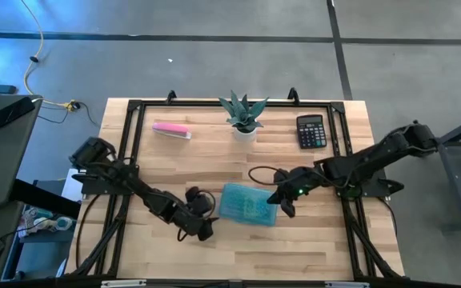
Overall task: Pack school essentials
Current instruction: Close the blue supply box
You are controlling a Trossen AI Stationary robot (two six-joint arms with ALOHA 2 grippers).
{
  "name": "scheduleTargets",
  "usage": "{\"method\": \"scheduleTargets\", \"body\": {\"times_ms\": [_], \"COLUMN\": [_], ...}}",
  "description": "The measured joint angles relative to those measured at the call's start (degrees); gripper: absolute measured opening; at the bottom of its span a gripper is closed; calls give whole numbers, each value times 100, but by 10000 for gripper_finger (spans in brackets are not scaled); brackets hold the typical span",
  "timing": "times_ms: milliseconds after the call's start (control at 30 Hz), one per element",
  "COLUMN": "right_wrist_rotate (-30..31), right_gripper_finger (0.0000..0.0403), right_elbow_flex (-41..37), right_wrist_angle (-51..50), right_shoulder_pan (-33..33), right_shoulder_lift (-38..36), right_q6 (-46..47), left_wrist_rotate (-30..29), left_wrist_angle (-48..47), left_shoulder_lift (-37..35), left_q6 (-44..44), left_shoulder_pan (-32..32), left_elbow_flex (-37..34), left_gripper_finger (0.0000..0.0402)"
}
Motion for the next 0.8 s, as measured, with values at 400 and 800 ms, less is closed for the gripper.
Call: {"method": "scheduleTargets", "body": {"times_ms": [400,800], "right_wrist_rotate": [924,1088], "right_gripper_finger": [0,0], "right_elbow_flex": [0,0], "right_wrist_angle": [719,431], "right_shoulder_pan": [595,721], "right_shoulder_lift": [767,1279], "right_q6": [438,748], "left_wrist_rotate": [-698,335], "left_wrist_angle": [1307,1318], "left_shoulder_lift": [-539,-465], "left_q6": [2129,2109], "left_shoulder_pan": [220,810], "left_elbow_flex": [8,13], "left_gripper_finger": [241,241]}}
